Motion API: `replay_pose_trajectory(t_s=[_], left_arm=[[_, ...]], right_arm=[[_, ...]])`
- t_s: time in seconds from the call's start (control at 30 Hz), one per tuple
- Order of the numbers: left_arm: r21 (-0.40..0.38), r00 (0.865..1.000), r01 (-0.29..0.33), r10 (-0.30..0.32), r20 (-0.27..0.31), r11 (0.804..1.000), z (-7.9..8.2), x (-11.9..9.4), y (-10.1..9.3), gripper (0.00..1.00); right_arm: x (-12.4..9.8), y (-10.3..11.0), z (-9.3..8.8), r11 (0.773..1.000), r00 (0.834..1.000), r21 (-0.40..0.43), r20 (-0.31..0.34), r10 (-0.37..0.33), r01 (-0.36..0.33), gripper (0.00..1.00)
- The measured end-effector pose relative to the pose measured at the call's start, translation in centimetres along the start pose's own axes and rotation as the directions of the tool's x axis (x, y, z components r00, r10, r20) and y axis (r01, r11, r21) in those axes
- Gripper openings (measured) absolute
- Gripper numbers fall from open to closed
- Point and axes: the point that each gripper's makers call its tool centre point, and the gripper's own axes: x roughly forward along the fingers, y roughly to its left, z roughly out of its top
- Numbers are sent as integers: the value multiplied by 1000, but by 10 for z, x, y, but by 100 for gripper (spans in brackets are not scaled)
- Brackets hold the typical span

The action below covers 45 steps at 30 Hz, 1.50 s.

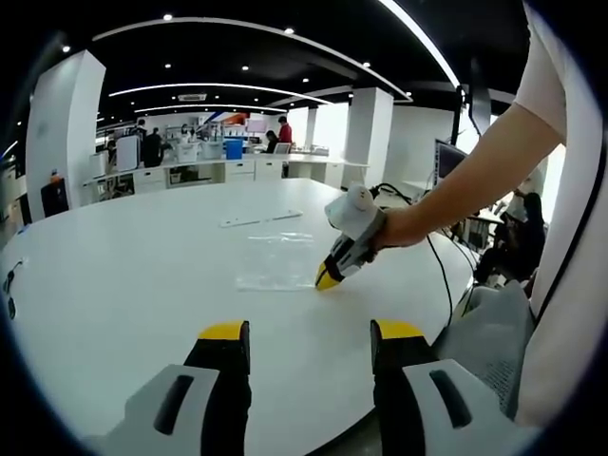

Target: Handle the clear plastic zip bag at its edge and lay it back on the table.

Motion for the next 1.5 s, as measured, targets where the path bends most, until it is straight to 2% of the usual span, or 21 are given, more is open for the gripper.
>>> replay_pose_trajectory(t_s=[0.3,0.57,0.73,0.93,1.2,1.5], left_arm=[[10,1000,6,-6,5,1000,3,0,-3,49],[43,1000,28,-28,12,999,12,2,-12,49],[67,999,35,-36,19,997,18,0,-10,49],[119,998,44,-48,31,992,35,0,-6,48],[231,995,80,-90,34,970,62,4,-9,45],[281,992,100,-116,41,955,92,9,-2,42]], right_arm=[[-16,4,3,999,1000,-35,16,-2,3,0],[-47,13,12,999,999,-43,36,27,-26,0],[-75,22,20,996,997,-79,60,48,-43,0],[-110,29,31,993,994,-110,95,57,-47,0],[-157,38,44,986,990,-166,139,32,-9,0],[-199,50,51,984,982,-178,187,30,4,0]])
